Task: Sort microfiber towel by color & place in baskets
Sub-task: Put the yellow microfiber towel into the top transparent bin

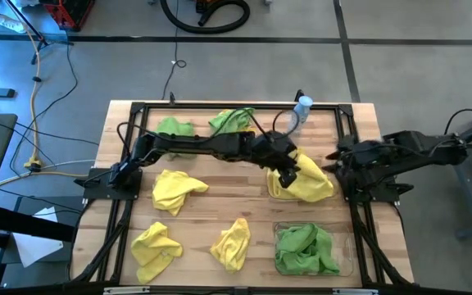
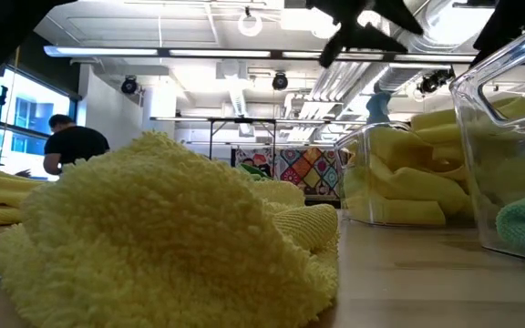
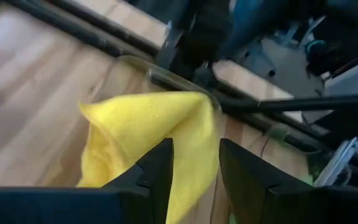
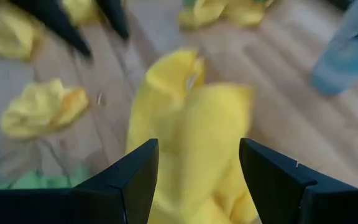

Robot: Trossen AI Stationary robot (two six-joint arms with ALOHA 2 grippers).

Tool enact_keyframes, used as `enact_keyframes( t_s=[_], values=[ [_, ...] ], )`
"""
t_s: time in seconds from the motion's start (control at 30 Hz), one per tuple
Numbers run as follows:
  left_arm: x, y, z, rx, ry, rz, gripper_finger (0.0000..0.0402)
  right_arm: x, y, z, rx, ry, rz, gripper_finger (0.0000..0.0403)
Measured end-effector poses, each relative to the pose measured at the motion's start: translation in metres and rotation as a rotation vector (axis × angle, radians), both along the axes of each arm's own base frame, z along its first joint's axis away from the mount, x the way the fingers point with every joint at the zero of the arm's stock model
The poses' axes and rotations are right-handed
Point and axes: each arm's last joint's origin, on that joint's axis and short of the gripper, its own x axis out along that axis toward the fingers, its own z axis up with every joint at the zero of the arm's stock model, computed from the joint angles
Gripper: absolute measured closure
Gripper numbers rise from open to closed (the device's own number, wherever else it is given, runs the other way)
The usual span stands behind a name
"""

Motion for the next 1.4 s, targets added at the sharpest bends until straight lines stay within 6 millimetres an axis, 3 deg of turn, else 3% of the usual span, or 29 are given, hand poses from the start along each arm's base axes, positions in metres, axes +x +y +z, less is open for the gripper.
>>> enact_keyframes(
  t_s=[0.27,0.43,0.7,1.17,1.27,1.4],
  values=[
    [-0.036,-0.006,0.042,0.173,0.055,-0.006,0.0292,0.054,0.013,-0.032,0.015,0.337,-0.014,0.0198],
    [-0.051,-0.023,0.052,0.307,0.073,-0.018,0.0303,0.067,0.016,-0.054,0.039,0.589,-0.094,0.0225],
    [-0.091,-0.041,0.032,0.268,0.071,0.003,0.0325,0.092,-0.001,-0.074,0.056,0.685,-0.197,0.0272],
    [-0.222,-0.081,-0.002,0.126,-0.113,0.172,0.0335,0.104,-0.02,-0.092,0.083,0.781,-0.311,0.0313],
    [-0.242,-0.087,-0.001,0.115,-0.14,0.153,0.0335,0.102,-0.02,-0.085,0.102,0.749,-0.368,0.0313],
    [-0.266,-0.088,0.001,0.115,-0.136,0.122,0.0335,0.091,-0.015,-0.058,0.143,0.664,-0.444,0.031]
  ],
)
